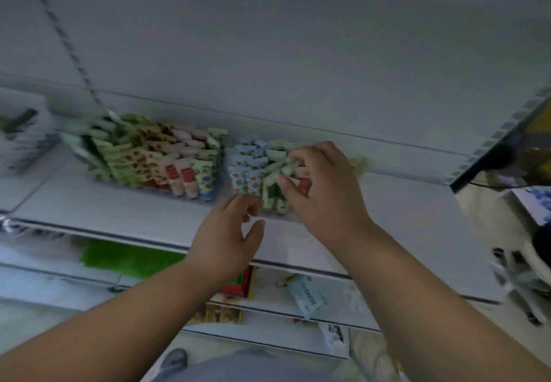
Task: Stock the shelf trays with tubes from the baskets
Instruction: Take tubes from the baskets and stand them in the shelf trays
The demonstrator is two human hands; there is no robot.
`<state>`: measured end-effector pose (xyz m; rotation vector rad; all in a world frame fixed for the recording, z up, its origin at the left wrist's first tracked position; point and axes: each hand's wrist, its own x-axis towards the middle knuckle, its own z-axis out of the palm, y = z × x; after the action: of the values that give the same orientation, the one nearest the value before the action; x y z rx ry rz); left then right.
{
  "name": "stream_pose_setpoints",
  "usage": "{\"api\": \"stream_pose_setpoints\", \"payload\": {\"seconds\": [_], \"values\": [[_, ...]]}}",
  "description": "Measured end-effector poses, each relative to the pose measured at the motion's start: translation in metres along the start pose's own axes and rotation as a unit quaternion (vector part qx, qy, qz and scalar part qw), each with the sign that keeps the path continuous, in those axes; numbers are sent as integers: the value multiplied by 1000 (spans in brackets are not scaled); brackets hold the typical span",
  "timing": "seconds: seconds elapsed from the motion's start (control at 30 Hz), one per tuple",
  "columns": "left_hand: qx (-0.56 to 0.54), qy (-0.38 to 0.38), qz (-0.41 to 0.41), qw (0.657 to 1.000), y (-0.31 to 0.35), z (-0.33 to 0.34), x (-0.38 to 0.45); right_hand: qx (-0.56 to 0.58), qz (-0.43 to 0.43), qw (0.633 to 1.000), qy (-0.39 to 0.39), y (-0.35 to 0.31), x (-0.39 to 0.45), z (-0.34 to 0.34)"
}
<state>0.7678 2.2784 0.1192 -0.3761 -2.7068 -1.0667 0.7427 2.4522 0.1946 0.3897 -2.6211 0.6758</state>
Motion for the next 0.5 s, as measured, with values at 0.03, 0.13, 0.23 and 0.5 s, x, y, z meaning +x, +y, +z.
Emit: {"api": "stream_pose_setpoints", "payload": {"seconds": [0.03,0.13,0.23,0.5], "values": [[4,12,-14,1000,-9,-14,-5,14,-11,1000,-8,-17,3,6],[27,53,-55,997,-39,-58,-23,48,-31,997,-58,-74,15,22],[39,88,-97,991,-79,-109,-42,58,-69,993,-83,-137,30,50],[61,155,-153,974,-224,-265,-108,108,-141,981,-72,-320,60,167]]}}
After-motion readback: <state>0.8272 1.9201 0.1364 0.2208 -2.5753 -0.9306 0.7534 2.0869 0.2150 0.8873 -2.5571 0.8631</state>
